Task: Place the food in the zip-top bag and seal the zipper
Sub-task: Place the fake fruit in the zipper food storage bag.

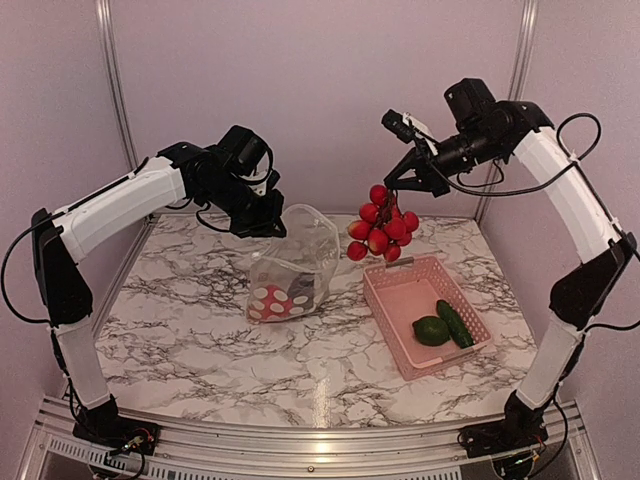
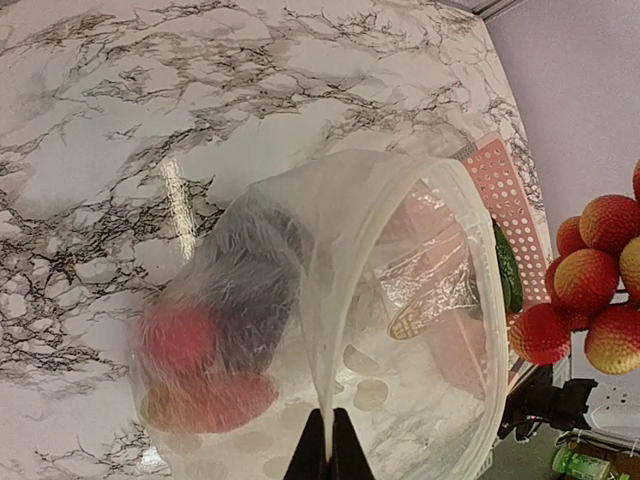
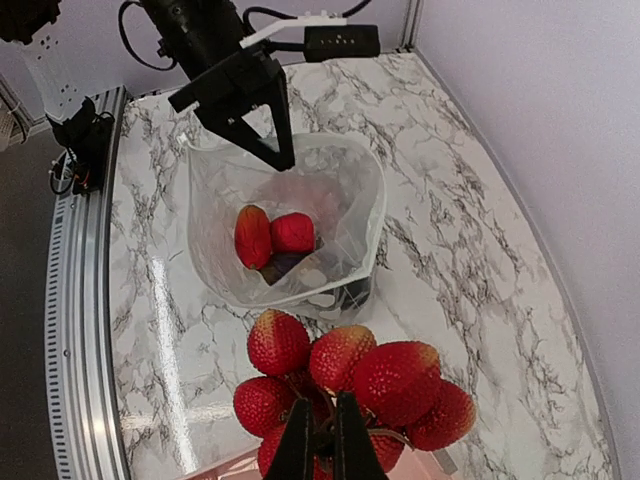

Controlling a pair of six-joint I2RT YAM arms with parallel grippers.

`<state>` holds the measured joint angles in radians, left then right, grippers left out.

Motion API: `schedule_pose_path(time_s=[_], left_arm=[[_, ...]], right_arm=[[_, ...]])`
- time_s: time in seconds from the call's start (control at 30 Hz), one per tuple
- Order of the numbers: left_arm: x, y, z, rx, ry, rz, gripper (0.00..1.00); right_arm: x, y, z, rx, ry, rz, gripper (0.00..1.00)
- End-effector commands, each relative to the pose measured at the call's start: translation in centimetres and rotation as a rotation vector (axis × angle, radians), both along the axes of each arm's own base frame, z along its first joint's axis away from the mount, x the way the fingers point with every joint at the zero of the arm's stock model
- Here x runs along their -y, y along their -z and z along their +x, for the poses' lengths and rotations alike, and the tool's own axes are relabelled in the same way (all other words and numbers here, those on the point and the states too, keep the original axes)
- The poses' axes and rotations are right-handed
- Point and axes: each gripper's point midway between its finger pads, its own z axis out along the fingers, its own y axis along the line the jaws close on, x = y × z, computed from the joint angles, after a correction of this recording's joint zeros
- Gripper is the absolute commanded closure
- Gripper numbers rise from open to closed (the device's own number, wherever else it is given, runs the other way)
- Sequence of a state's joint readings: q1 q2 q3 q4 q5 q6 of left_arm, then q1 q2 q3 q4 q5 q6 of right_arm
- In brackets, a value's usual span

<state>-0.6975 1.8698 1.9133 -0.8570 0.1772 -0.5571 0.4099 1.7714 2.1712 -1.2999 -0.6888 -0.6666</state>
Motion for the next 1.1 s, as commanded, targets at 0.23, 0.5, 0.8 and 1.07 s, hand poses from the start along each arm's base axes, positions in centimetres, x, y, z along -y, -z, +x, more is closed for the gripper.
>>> schedule_pose_path(time_s=[0.23, 0.5, 0.8, 1.07], left_arm=[[0.5, 0.3, 0.1, -0.013, 0.01, -0.027, 1.0], [0.5, -0.6, -0.2, -0.004, 0.016, -0.052, 1.0], [0.3, -1.1, -0.6, 0.007, 0.022, -0.065, 1.0], [-0.1, -1.2, -0.5, 0.015, 0.007, -0.062, 1.0]], right_arm=[[-6.6, -9.8, -2.9, 0.211, -0.09, 0.239, 1.0], [-10.4, -8.5, -3.0, 0.194, -0.155, 0.252, 1.0], [-12.5, -4.5, -2.0, 0.119, -0.187, 0.201, 1.0], [-12.8, -1.7, -2.7, 0.032, -0.225, 0.169, 1.0]])
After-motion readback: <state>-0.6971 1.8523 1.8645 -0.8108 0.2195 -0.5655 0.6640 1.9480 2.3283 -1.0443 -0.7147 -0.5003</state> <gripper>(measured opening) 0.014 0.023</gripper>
